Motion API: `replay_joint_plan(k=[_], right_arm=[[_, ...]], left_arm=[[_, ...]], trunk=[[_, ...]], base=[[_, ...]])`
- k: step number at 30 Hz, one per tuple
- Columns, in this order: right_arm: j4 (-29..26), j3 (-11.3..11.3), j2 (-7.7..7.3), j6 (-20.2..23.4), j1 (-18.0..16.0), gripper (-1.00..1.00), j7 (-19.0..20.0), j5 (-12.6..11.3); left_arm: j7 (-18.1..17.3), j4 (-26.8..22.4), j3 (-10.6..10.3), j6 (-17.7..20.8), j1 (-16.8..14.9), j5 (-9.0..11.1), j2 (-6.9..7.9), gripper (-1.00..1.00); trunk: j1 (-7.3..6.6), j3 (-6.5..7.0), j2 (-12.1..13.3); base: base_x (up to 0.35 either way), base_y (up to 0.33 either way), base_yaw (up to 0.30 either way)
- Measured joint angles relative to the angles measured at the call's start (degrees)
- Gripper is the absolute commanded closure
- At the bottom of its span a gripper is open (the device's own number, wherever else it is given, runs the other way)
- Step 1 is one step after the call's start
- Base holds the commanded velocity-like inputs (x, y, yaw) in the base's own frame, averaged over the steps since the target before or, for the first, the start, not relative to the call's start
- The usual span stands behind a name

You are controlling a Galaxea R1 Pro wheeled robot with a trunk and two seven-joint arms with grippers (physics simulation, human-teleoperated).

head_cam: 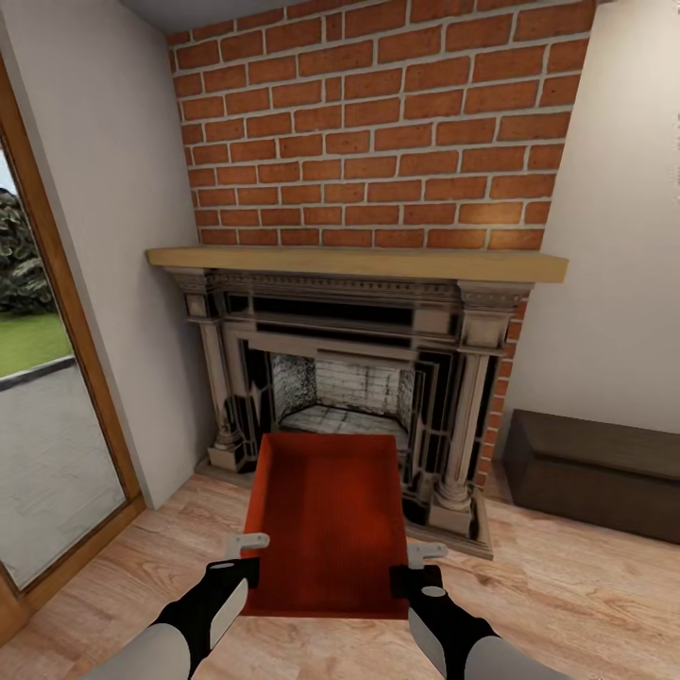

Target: Move the two storage containers from the living room to the garage. In the garage, place one container on the floor and stack the other container on top of it (either order is fine).

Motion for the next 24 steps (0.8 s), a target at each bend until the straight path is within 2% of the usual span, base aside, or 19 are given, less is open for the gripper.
replay_joint_plan(k=[9, 24], right_arm=[[0.0, 0.5, 0.07, -0.1, 0.0, 1.00, -0.4, -0.4], [0.0, 0.5, 0.09, -0.5, 0.0, 1.00, -0.4, -0.3]], left_arm=[[-0.1, 0.0, -0.2, -0.2, 0.0, 0.3, 0.12, 1.00], [-0.1, 0.0, -0.4, -0.5, 0.0, 0.5, 0.17, 1.00]], trunk=[[0.00, 0.00, 0.0], [0.00, 0.00, 0.0]], base=[[0.000, 0.000, -0.226], [0.000, 0.000, -0.286]])
